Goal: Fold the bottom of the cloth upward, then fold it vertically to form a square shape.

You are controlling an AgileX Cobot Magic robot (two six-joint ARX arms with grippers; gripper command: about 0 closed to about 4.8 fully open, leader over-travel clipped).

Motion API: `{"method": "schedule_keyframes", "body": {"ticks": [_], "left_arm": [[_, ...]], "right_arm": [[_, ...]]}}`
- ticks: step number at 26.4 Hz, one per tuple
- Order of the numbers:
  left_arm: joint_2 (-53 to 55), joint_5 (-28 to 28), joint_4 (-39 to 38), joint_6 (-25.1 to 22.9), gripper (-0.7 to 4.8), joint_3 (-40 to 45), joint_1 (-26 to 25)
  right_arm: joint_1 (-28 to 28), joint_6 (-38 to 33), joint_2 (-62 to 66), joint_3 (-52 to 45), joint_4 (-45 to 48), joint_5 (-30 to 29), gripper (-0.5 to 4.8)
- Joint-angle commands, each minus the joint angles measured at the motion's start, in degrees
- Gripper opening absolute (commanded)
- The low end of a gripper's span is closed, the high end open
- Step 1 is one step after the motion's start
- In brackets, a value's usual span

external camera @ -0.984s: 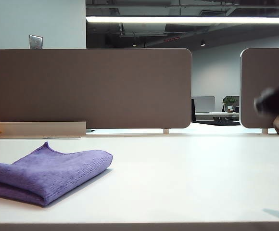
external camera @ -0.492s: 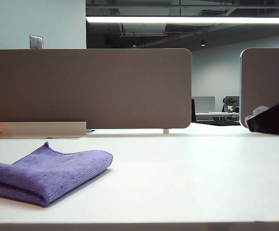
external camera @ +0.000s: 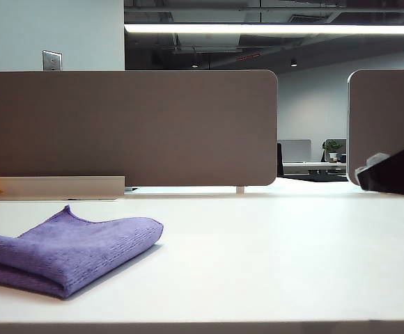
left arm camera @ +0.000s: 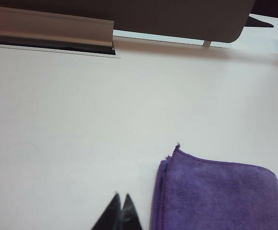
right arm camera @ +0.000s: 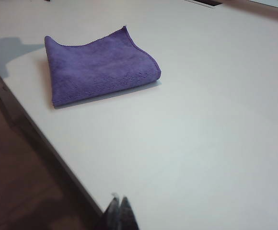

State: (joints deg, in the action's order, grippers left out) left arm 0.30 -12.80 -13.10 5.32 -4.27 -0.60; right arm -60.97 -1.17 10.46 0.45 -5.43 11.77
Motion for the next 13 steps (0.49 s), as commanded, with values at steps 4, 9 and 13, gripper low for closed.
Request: {"method": "schedule_keyframes", "body": {"ticks": [4,9,13], "left_arm": [[0.0,0.0,0.3,-0.4,-0.02,-0.2,-0.1],[0.0,0.0,0.5,-0.4,-0.02,1.7,-0.1],[0.0,0.1,2.5,-0.4,-0.02,3.1,-0.1]], "right_arm": [[5.7,0.1,-0.5,-0.3,0.9,-0.3,-0.01],[20.0,0.1,-6.0,-0.3,0.7,-0.2,-0.01],[33.8,0.1,-10.3,-0.1,0.7,-0.1,-0.01]]}}
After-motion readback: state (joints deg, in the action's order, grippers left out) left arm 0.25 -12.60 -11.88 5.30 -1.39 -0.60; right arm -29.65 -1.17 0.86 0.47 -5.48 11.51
